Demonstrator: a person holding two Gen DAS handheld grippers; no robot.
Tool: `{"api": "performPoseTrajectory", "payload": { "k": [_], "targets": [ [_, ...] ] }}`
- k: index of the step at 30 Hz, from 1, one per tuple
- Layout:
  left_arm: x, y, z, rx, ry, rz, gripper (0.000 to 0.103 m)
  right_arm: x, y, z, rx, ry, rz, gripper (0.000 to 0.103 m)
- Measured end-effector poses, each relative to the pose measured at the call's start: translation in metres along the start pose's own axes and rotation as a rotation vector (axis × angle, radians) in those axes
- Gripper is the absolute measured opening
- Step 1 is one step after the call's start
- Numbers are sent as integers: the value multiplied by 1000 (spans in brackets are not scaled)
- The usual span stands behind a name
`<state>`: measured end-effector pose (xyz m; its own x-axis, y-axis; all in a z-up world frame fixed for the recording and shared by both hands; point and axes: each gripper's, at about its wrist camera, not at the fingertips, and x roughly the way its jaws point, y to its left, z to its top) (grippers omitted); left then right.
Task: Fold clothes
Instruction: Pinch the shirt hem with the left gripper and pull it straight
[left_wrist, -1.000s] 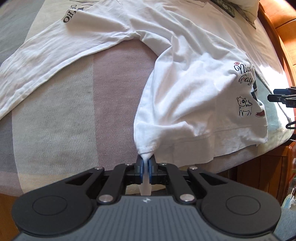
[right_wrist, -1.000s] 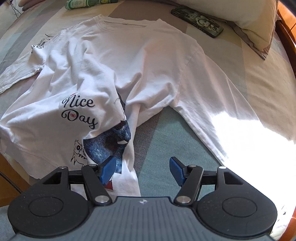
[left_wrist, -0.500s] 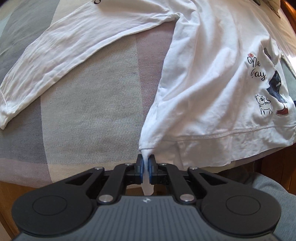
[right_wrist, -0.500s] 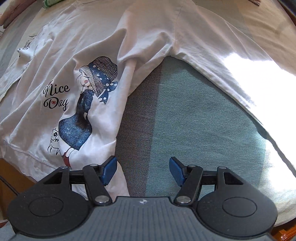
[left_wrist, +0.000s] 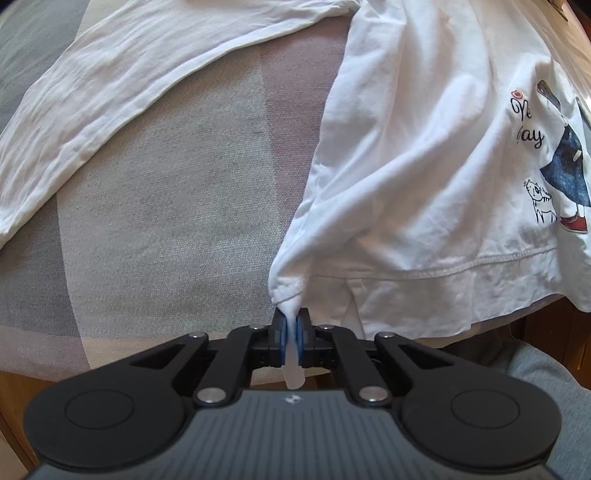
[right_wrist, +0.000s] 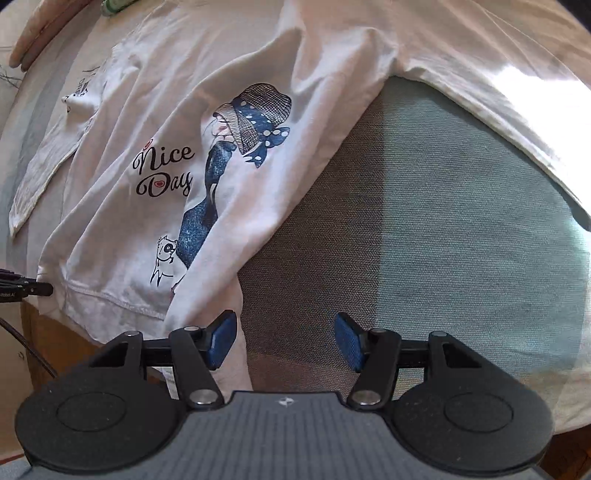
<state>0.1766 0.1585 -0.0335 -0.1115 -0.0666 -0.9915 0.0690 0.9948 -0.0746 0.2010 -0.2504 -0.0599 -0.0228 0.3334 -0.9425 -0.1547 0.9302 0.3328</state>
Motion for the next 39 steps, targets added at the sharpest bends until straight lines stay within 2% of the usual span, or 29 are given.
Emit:
{"api": "performPoseTrajectory", "payload": {
  "k": [4,10,15,18,19,20,22,25,28,35,39],
  "targets": [
    [4,-2,4,12,14,0,4,0,8,5,47,-35,54,64],
    [6,-7,11,40,39,3,4,26,47,13,-11,-28,21,64],
    [7,-7,14,59,50,8,4,30,37,8,60,-26,66,65],
    [10,-7,17,64,56,11,4,30,23,2,150,-14,133,64],
    [11,-7,18,68,58,12,4,31,20,0,175,-14,152,58],
    [11,-7,19,72,58,14,4,31,18,-1,190,-11,172,39],
    [10,-6,19,79,56,11,4,32,15,-2,218,-4,208,9],
    [5,-3,17,91,50,0,4,23,15,-5,217,-6,211,7],
    [-1,5,16,79,51,-14,3,3,12,-11,179,6,154,7],
    [-17,12,12,71,68,-64,3,-40,-23,-28,42,59,-120,6],
    [-23,18,6,65,73,-97,3,-36,-30,-21,6,82,-193,6]
  ]
}}
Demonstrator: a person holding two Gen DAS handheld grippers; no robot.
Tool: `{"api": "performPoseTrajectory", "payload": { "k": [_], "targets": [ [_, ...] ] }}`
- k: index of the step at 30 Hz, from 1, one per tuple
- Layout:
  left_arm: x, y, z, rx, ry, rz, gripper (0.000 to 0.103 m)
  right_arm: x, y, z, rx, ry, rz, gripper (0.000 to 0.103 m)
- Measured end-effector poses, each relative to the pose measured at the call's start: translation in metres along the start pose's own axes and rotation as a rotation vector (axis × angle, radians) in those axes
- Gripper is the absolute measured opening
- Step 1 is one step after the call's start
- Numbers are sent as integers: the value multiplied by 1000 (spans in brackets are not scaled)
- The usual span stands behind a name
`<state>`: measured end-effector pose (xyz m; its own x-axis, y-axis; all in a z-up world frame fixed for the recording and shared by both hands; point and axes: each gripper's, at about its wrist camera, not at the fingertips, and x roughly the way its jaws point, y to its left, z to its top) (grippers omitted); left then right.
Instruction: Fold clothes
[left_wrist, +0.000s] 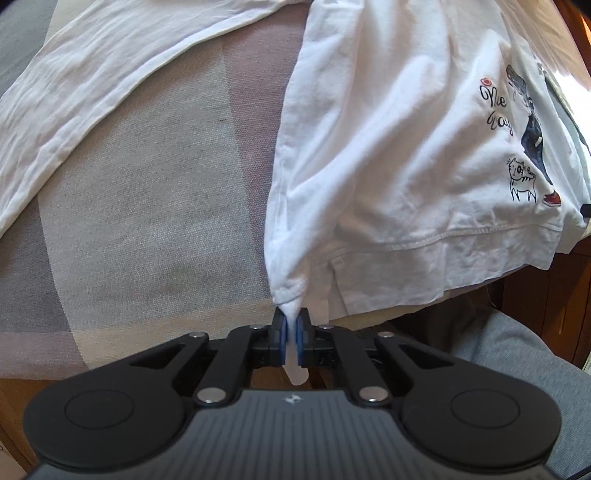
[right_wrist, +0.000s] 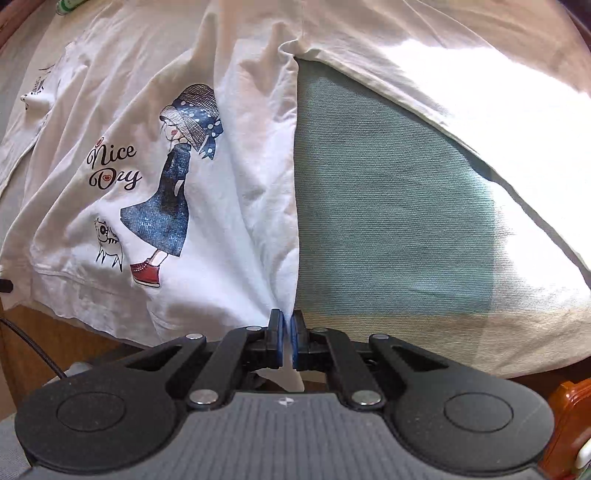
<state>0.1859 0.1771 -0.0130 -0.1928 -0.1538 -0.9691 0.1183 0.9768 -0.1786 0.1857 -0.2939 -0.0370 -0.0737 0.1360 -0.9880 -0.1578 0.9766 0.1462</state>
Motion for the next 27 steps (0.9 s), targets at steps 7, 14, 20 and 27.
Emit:
{"api": "performPoseTrajectory", "payload": {
  "k": [7,14,20,27],
  "targets": [
    [-25,23,-18,-21,-4,-65,2,2,8,4,-85,41,-31,6],
    [-19,16,-9,-5,46,-56,3,14,6,10,-166,87,-97,6],
    [-37,22,-1,9,44,-83,17,2,0,18,-139,65,-79,40],
    [-73,22,34,-63,-170,-58,37,-27,-6,44,-53,-81,-11,47]
  ]
}}
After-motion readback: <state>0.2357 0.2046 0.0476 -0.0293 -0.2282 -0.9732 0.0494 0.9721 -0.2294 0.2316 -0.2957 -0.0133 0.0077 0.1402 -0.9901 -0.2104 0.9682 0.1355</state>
